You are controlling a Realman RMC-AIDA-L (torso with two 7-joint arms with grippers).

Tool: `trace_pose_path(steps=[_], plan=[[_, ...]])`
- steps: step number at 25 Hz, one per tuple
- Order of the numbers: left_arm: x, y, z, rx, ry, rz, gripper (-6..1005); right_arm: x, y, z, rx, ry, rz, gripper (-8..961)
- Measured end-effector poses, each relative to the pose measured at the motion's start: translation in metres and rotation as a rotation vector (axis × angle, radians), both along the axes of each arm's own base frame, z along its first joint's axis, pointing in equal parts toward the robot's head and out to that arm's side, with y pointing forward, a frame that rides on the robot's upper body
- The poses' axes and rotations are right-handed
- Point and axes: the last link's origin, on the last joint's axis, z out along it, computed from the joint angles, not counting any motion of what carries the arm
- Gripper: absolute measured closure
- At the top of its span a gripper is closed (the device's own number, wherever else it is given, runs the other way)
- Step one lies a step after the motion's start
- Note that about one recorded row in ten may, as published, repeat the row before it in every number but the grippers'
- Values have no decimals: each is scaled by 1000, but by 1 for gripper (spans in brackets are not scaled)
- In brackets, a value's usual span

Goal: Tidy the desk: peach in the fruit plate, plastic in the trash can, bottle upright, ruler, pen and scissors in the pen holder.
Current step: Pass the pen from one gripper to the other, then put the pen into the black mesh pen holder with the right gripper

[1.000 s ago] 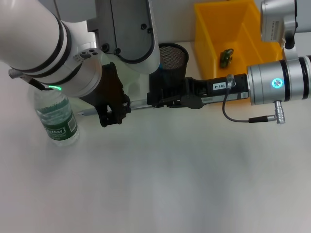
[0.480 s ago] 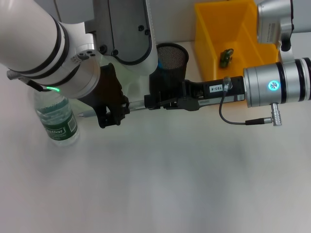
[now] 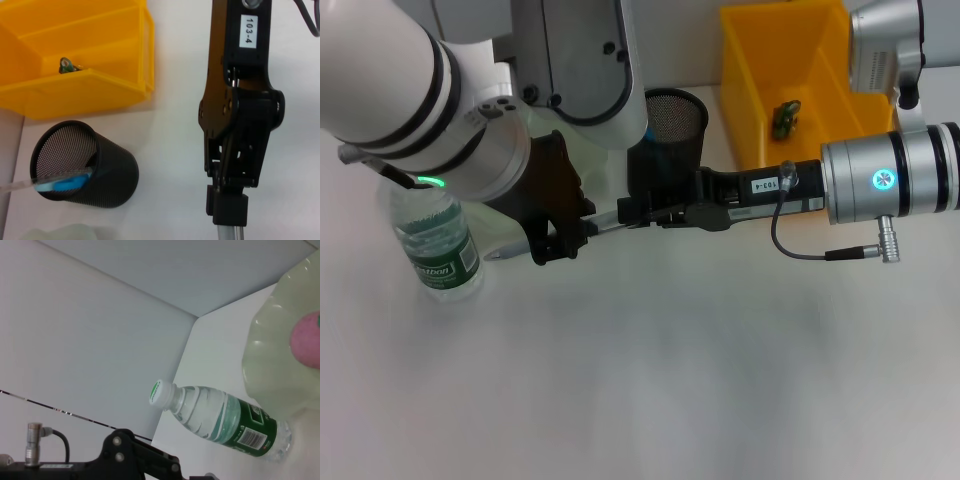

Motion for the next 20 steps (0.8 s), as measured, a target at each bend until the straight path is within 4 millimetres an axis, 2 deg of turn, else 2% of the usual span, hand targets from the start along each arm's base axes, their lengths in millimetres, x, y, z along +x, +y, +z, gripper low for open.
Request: trace_pose_path(steps=[7,13,18,20], plan=[[3,2,3,2,-24,11,850,1,0,0,0,-1,-2,816],[4,3,5,9,-34,10,630,0,0,0,2,-2,0,817],[6,2,11,7,-88,17,394,4,1,3,12,-5,-7,818],[6,1,17,3,-143,27,359,9,2,6,30,-16,-16,818]])
